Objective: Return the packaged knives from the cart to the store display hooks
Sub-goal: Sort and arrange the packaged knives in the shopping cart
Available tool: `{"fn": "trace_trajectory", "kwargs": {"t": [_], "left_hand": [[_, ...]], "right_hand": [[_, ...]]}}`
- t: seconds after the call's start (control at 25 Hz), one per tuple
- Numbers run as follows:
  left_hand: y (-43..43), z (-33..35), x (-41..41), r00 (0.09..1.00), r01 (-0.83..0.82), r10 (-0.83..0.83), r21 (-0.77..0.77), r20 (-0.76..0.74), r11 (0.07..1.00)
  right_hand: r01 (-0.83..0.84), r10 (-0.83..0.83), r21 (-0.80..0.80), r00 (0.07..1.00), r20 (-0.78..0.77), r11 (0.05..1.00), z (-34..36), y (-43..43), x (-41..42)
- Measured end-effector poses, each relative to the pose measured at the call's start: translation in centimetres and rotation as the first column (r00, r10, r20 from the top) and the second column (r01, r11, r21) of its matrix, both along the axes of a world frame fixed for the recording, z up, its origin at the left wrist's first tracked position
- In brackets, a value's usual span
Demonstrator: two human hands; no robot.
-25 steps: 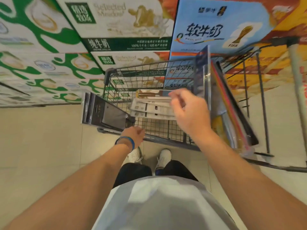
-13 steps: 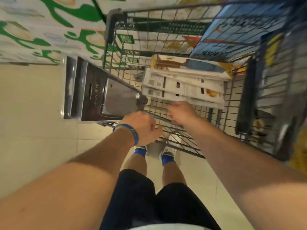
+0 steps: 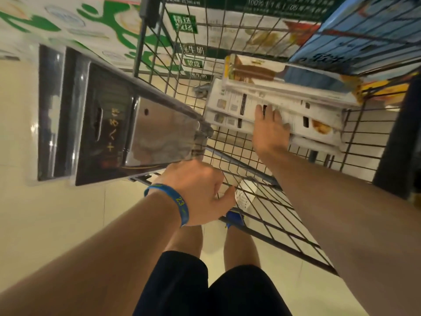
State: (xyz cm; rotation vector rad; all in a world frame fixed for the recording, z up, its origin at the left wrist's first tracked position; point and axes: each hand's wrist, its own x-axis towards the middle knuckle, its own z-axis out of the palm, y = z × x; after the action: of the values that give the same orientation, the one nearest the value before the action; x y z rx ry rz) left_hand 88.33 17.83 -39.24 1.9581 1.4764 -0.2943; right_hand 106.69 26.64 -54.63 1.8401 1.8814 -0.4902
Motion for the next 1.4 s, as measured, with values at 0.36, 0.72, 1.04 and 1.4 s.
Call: {"fn": "trace_trajectory", "kwargs": {"t": [0.36,0.72,1.04,1.4], "left_hand": [[0.3,0.2,0.0,1.0,-0.007,0.007,-0.014,0.011,1.0],[1.0,0.3,0.3,0.999,0.014,-0.016,-0.041,-0.037,0.999],[1.6,2.0,1.1,0.996,-0.007,-0.006,-0.151,-0.084,0.989],[-1.7,10.4,5.7,0.92,-0.257,0.321,-0.273,0.223,0.927]], "right_hand": [[0.239,-0.213,0.102,0.953,-0.215,0.966,3.1,3.1,1.6],[0.294,-0.27,0.038,0.917,-0.292,0.955,7.7,-0.2,1.8],[0.643,-0.384,0.238,0.67,-0.636,0.728,19.8,-3.8,2.5],[0.891,-0.313,-0.155,-0.016,-0.95,0.426,31.7,-4.5,2.3]]}}
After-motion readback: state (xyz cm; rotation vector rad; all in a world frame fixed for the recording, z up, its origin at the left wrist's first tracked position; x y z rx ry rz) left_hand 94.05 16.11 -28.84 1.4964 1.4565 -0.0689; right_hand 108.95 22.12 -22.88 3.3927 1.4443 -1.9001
